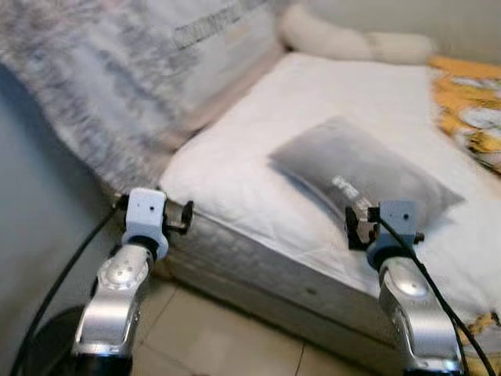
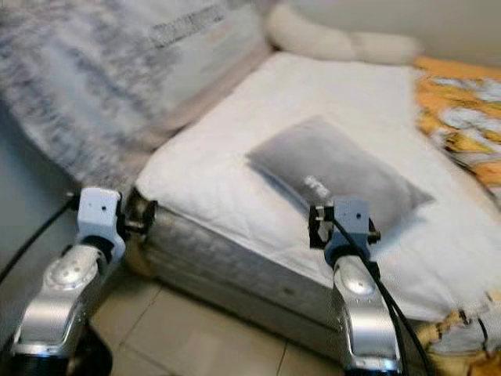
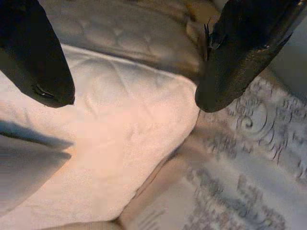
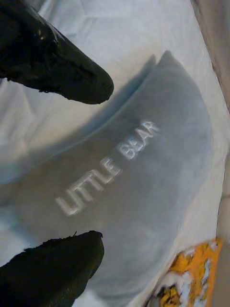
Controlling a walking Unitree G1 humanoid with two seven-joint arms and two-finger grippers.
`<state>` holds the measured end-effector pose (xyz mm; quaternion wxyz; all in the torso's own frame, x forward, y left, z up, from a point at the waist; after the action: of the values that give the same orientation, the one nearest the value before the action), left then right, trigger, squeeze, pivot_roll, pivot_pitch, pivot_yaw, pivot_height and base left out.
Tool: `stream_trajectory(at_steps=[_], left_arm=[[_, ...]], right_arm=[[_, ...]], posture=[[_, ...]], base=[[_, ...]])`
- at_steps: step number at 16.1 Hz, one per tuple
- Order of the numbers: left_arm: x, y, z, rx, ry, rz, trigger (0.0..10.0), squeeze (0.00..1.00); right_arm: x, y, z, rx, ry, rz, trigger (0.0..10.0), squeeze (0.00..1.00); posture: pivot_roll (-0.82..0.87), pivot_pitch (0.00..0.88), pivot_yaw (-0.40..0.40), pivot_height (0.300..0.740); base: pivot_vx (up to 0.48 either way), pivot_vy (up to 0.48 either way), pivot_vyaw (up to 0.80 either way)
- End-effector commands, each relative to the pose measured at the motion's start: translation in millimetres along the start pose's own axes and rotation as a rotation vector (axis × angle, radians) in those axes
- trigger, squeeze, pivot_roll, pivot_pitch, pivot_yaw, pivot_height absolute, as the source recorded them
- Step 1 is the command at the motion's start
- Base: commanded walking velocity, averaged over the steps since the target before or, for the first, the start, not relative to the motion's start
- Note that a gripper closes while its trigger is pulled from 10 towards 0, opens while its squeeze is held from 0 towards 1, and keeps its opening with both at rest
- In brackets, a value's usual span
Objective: Clean up the room
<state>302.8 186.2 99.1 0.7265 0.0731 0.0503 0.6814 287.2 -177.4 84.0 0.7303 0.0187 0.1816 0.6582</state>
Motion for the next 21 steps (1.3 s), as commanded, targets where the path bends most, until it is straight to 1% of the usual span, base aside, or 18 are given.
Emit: stream_trajectory(at_steps=[1,2,4,5,6,8,9,10,11,14,16,18,21], left_arm=[[-3.1,0.4,-6.6,0.033,0.021,-0.012,10.0,0.0],[-4.0,0.4,-8.9,0.047,0.059,-0.012,10.0,0.0],[-2.8,-0.5,-7.4,0.037,0.013,-0.007,10.0,0.0],[-0.9,-0.7,-5.6,0.026,-0.029,0.009,10.0,0.0],[-0.2,-1.2,-6.1,0.027,0.002,0.019,10.0,0.0],[2.2,-2.1,-6.3,0.027,0.011,0.039,10.0,0.0],[2.9,-2.4,-6.0,0.022,0.002,0.039,10.0,0.0],[2.4,-2.4,-5.5,0.017,0.003,0.033,10.0,0.0],[1.3,-2.3,-3.4,0.006,0.016,0.024,10.0,0.0],[-1.2,-2.3,0.4,-0.013,0.038,0.004,10.0,0.0],[-2.2,-2.5,0.2,-0.016,0.039,0.002,10.0,0.0],[-2.6,-2.8,0.2,-0.017,0.044,0.0,10.0,0.0],[-2.6,-3.2,0.3,-0.017,0.045,0.0,10.0,0.0]], right_arm=[[3.8,0.5,3.7,-0.015,0.003,0.008,10.0,1.0],[4.3,0.4,3.7,-0.015,0.002,0.008,10.0,1.0],[5.1,0.5,3.2,-0.015,0.001,0.009,10.0,1.0],[5.4,0.7,2.7,-0.014,0.0,0.009,10.0,1.0],[5.8,0.9,1.8,-0.012,-0.001,0.008,10.0,1.0],[7.2,0.9,1.5,-0.014,-0.003,0.014,10.0,1.0],[8.2,0.6,1.7,-0.018,-0.001,0.024,10.0,1.0],[8.4,0.5,1.7,-0.02,0.0,0.026,10.0,0.86],[8.8,-0.2,2.1,-0.024,0.001,0.031,10.0,0.0],[10.2,-2.8,3.2,-0.026,0.006,0.036,10.0,0.0],[10.9,-4.0,2.7,-0.021,-0.005,0.041,10.0,0.0],[10.3,-5.0,3.0,-0.02,0.002,0.036,10.0,0.0],[10.3,-5.7,3.4,-0.023,0.01,0.038,10.0,0.0]], posture=[[-0.05,0.0,0.003,0.74],[-0.05,0.0,0.004,0.74],[-0.05,0.0,0.006,0.74],[-0.05,0.0,0.006,0.74],[-0.05,0.0,0.006,0.74],[-0.05,0.0,0.006,0.74],[-0.05,0.0,0.007,0.74],[-0.05,0.0,0.007,0.74],[-0.05,0.0,0.006,0.74],[-0.04,0.0,0.003,0.74],[-0.04,0.0,0.002,0.74],[-0.04,0.0,0.003,0.74],[-0.04,0.0,0.003,0.74]], base=[[0.0,0.0,-0.62],[0.0,0.472,-0.61],[0.0,0.472,-0.61],[0.0,0.27,-0.62],[0.0,0.0,-0.61],[0.0,0.0,-0.5],[0.0,0.0,0.0],[0.0,0.0,0.0],[0.274,0.0,0.0],[0.331,0.0,0.0],[0.351,0.0,-0.7],[0.352,0.0,-0.76],[0.351,0.0,0.0]])
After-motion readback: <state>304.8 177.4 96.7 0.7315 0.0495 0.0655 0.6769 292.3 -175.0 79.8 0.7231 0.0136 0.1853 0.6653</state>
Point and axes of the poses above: a point about 5 cm out from each wrist's last joint towards the gripper, its own y axis pointing back from the gripper into the wrist, its own z axis along the axis of the wrist's last joint, x = y × z, the point moved 3 cm from there along -y, pointing out of the wrist towards the gripper, and after that the axes turned 9 degrees about y, right-handed, at the moved point
